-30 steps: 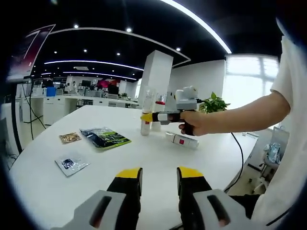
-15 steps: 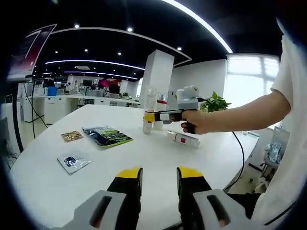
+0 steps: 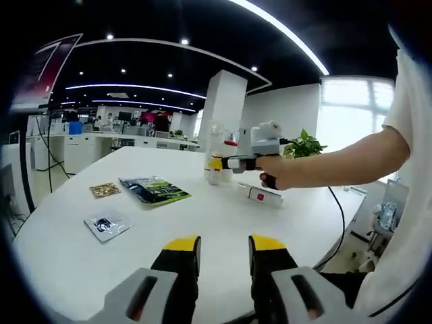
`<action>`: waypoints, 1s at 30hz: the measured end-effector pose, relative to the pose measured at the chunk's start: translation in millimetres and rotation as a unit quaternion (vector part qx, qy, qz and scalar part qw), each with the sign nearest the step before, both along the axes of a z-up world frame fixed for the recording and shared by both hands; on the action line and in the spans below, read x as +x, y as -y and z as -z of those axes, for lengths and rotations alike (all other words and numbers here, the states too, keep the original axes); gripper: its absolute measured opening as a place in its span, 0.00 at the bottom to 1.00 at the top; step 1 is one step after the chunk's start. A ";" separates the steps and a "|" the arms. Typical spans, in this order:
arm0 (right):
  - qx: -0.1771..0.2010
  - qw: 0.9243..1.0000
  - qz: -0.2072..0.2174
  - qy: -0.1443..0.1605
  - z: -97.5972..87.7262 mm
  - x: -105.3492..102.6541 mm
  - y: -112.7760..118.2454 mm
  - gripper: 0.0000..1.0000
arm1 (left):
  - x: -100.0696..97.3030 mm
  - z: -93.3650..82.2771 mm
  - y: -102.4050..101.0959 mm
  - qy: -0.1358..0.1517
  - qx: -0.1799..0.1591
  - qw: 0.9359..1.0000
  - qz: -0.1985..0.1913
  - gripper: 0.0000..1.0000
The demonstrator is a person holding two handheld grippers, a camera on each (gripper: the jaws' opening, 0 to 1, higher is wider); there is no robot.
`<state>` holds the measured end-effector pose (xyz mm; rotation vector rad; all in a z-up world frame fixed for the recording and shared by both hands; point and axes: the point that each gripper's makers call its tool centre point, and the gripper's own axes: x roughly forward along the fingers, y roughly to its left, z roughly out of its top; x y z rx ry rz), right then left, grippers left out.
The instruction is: Arrange the skincare products in the storage area until every visible bottle or jar stands upright without overlapping.
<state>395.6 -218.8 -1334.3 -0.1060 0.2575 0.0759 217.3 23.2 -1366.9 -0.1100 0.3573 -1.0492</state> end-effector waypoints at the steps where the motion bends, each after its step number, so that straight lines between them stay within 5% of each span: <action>1: 0.000 1.000 0.000 -0.001 0.1 -0.4 0.2 0.23 | -0.1 0.0 0.6 0.002 0.002 1.000 0.001 0.29; 5: 0.020 1.000 -0.001 -0.011 3.2 -3.4 -0.2 0.30 | 1.4 0.2 3.4 0.004 0.006 1.000 0.008 0.29; 13: 0.026 0.999 -0.014 -0.038 14.6 -9.9 0.1 0.26 | 3.0 -3.8 9.2 0.009 0.006 1.000 0.015 0.29; 30: -0.007 0.999 -0.026 -0.043 13.8 -17.4 13.6 0.19 | -7.5 -7.1 22.9 0.017 0.018 0.999 0.039 0.29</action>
